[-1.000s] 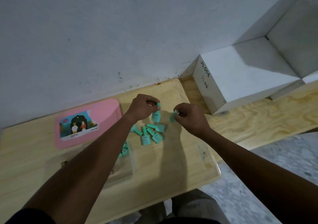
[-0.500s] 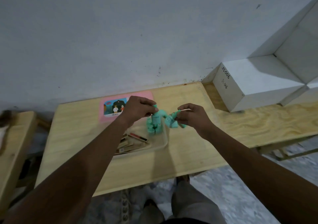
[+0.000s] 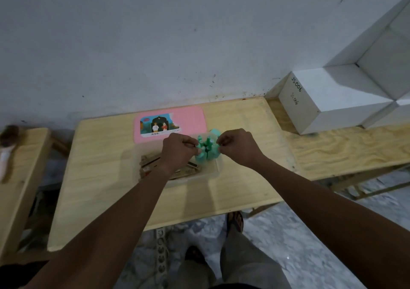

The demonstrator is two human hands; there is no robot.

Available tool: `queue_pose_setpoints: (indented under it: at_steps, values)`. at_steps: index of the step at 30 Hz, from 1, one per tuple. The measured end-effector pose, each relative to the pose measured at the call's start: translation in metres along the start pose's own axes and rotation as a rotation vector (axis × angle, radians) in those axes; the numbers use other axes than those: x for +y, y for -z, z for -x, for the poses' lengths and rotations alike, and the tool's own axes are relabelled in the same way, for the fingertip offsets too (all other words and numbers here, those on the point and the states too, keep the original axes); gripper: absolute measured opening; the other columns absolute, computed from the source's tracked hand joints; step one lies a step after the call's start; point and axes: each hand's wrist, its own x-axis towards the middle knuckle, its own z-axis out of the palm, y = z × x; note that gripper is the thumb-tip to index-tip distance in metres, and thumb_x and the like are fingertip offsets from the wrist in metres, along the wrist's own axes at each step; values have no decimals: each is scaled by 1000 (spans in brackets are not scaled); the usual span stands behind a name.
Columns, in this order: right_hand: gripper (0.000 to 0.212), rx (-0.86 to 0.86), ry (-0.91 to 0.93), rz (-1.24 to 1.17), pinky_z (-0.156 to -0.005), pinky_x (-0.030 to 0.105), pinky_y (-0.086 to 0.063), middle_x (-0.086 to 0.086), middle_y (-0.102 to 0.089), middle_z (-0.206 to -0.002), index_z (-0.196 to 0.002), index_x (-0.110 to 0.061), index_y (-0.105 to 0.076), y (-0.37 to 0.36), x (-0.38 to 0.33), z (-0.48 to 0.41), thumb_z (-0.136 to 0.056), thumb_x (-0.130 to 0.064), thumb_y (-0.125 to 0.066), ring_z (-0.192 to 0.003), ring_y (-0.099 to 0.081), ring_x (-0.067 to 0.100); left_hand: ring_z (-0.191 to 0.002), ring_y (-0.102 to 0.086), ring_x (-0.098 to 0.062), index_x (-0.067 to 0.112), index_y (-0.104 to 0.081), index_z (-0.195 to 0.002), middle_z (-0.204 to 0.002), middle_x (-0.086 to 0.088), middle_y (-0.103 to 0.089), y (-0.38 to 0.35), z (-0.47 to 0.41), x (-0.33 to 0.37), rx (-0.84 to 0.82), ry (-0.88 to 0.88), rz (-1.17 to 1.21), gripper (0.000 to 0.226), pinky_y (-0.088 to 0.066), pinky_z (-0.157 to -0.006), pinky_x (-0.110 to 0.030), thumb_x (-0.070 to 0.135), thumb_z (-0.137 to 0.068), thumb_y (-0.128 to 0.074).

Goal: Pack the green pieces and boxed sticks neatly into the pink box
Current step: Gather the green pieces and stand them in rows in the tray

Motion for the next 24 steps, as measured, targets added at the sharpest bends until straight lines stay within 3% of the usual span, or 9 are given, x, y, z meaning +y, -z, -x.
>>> queue_pose_setpoints:
  at_steps: [4, 11, 17, 24]
  values:
    - [21, -61, 116, 156, -82, 24, -54, 5, -77, -91, -96, -12, -78, -7, 0, -5, -77, -6, -72, -81, -70, 16, -65, -64, -1, 11, -79, -89, -71, -1, -71, -13, 1, -10, 18, 1, -17, 27, -43, -61, 1, 10, -64, -87]
    - [22, -72, 197, 392, -77, 31, -48, -1, -73, -100, -102, -27, -76, -23, 11, -13, -81, -22, -72, -92, -61, 18, -66, -66, -7, 8, -79, -89, -78, -9, -76, -27, -3, -23, 52, -62, -79, 24, -41, -60, 4, 7, -66, -84]
    - [22, -52, 226, 496, -76, 36, -49, 2, -71, -97, -102, -33, -75, -32, 20, -21, -82, -29, -69, -91, -59, 23, -72, -71, -12, 8, -78, -92, -81, -9, -76, -38, -10, -27, 27, -90, -99, 26, -57, -79, -24, 7, -67, -83]
    - [25, -55, 296, 621, -90, 43, -41, 0, -72, -98, -107, -33, -74, -36, 24, -26, -84, -27, -65, -99, -56, 24, -78, -73, -14, 10, -78, -96, -89, -8, -77, -47, -8, -29, 47, -144, -151, 24, -58, -83, -28, 5, -73, -75]
